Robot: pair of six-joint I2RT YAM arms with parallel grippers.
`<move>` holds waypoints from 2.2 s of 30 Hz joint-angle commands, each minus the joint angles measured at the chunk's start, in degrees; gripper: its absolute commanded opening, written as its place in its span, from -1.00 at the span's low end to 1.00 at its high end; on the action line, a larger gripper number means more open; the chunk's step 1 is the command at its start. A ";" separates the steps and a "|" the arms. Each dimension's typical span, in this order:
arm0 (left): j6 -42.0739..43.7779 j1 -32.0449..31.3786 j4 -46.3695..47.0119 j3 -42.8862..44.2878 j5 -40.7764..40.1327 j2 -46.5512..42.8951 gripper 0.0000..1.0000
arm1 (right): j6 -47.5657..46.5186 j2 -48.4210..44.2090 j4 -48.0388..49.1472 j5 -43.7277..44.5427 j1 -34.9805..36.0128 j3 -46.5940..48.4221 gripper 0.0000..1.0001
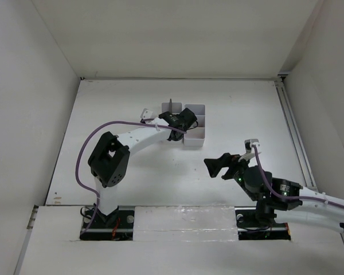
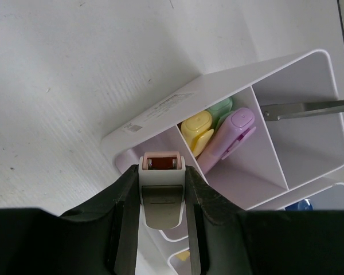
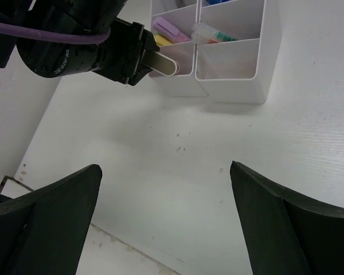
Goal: Sort the stationery into containers
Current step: Place the stapler in the storage box, then reset both arms
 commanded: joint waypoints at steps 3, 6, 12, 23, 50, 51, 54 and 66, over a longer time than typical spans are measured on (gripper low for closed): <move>-11.46 -0.15 1.52 0.26 -6.46 -2.06 -1.00 | -0.72 -1.05 1.84 -0.31 0.31 -1.03 1.00; -11.46 -0.15 1.52 0.26 -6.46 -2.06 -1.00 | -0.72 -1.05 1.84 -0.31 0.31 -1.03 1.00; -13.30 0.38 0.03 1.41 -6.46 -0.83 -1.00 | -0.72 -1.58 1.84 -0.83 0.31 -1.03 1.00; -13.92 0.38 0.55 0.88 -6.46 0.84 -0.98 | -0.72 -3.78 1.31 -1.45 0.31 -2.08 1.00; -9.18 -0.14 7.76 -3.60 -6.46 -4.78 0.04 | -1.77 -4.31 2.98 -2.50 0.31 -2.61 1.00; -9.17 -0.15 8.28 -3.60 -6.46 -5.31 0.04 | -1.77 -4.31 2.98 -2.50 0.31 -2.61 1.00; -6.28 -0.76 10.04 -5.61 -6.98 -8.37 0.04 | -1.77 -4.31 2.98 -3.03 0.31 -2.61 1.00; 9.96 -4.46 19.98 -16.96 -10.76 -25.25 0.77 | -1.34 -2.12 -4.65 0.48 0.31 6.15 1.00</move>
